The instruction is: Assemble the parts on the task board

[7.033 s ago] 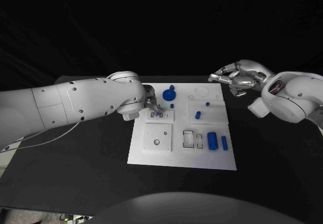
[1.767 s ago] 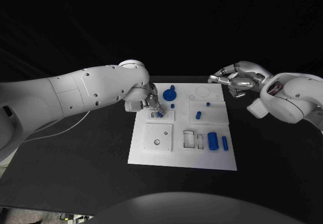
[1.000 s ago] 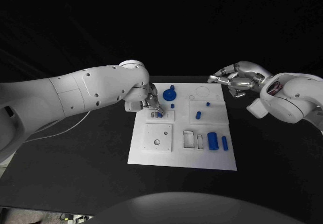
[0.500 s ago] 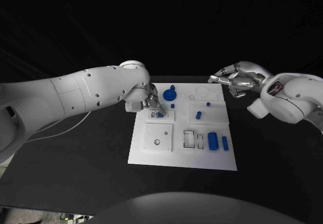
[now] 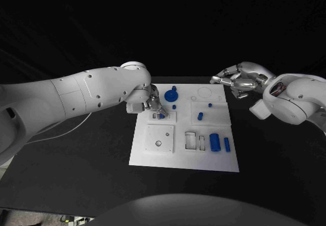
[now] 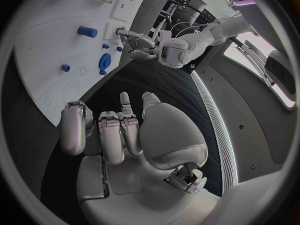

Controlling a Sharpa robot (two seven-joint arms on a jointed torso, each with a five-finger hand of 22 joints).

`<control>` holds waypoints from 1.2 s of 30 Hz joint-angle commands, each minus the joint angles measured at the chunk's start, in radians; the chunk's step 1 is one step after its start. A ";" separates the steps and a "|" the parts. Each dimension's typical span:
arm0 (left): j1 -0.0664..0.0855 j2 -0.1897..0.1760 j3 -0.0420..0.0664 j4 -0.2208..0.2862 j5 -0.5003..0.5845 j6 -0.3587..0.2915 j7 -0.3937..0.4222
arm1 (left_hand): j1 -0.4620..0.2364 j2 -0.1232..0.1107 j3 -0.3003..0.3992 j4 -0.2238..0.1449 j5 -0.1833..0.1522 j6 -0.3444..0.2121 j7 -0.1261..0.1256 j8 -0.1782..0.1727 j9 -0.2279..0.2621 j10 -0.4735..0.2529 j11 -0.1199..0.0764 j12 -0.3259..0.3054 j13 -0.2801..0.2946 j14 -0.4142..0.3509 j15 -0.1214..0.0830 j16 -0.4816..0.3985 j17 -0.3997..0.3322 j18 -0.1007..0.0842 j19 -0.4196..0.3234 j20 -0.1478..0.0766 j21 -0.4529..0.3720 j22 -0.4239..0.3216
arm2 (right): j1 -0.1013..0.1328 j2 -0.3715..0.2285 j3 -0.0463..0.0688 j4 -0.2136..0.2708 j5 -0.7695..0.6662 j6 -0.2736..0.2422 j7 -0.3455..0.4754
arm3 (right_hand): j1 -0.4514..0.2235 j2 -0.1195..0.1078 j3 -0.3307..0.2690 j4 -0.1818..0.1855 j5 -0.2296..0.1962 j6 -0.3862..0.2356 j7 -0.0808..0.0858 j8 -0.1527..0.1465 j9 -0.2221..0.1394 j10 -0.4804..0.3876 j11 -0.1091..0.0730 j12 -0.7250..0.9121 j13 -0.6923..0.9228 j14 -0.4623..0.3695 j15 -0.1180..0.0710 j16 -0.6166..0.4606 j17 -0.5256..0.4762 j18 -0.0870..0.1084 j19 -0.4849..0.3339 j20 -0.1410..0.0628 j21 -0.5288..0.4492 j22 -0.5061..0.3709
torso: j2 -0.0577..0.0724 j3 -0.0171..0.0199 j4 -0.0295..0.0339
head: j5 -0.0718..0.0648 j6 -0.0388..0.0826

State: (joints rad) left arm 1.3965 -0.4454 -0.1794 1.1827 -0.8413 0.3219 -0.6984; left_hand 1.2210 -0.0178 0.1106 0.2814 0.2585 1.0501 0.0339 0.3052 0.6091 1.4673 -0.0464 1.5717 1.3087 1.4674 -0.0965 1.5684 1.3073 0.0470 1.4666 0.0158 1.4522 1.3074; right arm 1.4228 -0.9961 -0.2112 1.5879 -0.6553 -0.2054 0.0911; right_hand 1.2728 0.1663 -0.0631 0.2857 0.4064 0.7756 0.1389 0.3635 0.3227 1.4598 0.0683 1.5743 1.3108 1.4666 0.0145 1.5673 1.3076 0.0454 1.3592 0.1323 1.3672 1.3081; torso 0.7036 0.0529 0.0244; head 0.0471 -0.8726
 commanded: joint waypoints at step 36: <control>-0.003 -0.016 0.000 0.012 0.005 0.003 -0.084 | -0.099 0.000 -0.104 -0.008 -0.033 -0.029 0.014 -0.026 0.023 0.104 0.019 -0.001 0.262 0.103 0.015 0.002 0.264 0.002 -0.005 0.015 -0.017 0.076 | -0.004 -0.001 0.000 -0.003 -0.001 0.018 0.010 | 0.004 0.004 0.003 0.005 -0.001 0.009 0.003 0.003 0.002 0.111 0.005 -0.003 0.260 0.104 0.008 0.003 0.263 0.018 -0.008 0.002 -0.005 0.178 | 0.000 0.0005 0.0004 | 0.001 0.000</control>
State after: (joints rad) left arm 1.3938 -0.4620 -0.1795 1.1918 -0.8410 0.3175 -0.6988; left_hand 1.1127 -0.0192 0.0131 0.2737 0.2138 1.0286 0.0479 0.2836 0.6309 1.4651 -0.0341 1.5717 1.3087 1.4675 -0.0893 1.5684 1.3078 0.0470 1.4630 0.0267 1.4385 1.3073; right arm 1.4196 -0.9968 -0.2113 1.5845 -0.6539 -0.2032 0.0924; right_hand 1.2727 0.1662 -0.0631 0.2857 0.4064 0.7792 0.1424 0.3635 0.3232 1.4613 0.0735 1.5777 1.3105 1.4666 0.0145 1.5673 1.3073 0.0454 1.3592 0.1323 1.3672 1.3076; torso 0.7033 0.0532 0.0248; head 0.0477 -0.8726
